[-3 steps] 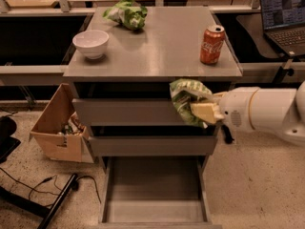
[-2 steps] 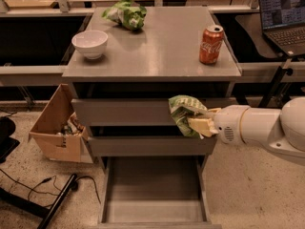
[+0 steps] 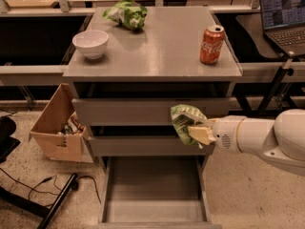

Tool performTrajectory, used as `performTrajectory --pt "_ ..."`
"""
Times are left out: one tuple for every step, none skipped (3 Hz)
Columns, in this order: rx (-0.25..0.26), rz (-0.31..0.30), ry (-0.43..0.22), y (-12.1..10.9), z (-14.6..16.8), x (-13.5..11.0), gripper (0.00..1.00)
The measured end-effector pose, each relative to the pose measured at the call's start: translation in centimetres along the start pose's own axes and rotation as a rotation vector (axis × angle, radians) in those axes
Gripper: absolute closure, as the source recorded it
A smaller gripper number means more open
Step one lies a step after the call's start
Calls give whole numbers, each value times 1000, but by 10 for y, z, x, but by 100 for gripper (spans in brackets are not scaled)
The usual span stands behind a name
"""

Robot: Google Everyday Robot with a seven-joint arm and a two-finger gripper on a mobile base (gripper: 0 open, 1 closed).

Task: Place green jalapeno chip bag into bottom drawer

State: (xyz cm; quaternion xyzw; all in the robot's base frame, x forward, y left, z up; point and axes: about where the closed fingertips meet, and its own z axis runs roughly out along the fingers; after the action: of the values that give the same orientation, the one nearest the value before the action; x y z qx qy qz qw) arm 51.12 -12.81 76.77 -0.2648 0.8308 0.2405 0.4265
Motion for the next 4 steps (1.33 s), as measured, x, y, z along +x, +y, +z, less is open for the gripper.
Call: performTrajectory --pt "37 154 66 -32 17 80 100" --pt "41 285 65 -60 34 152 100" --pt "35 342 31 -96 51 208 100" --pt "-9 417 45 -92 78 250 100"
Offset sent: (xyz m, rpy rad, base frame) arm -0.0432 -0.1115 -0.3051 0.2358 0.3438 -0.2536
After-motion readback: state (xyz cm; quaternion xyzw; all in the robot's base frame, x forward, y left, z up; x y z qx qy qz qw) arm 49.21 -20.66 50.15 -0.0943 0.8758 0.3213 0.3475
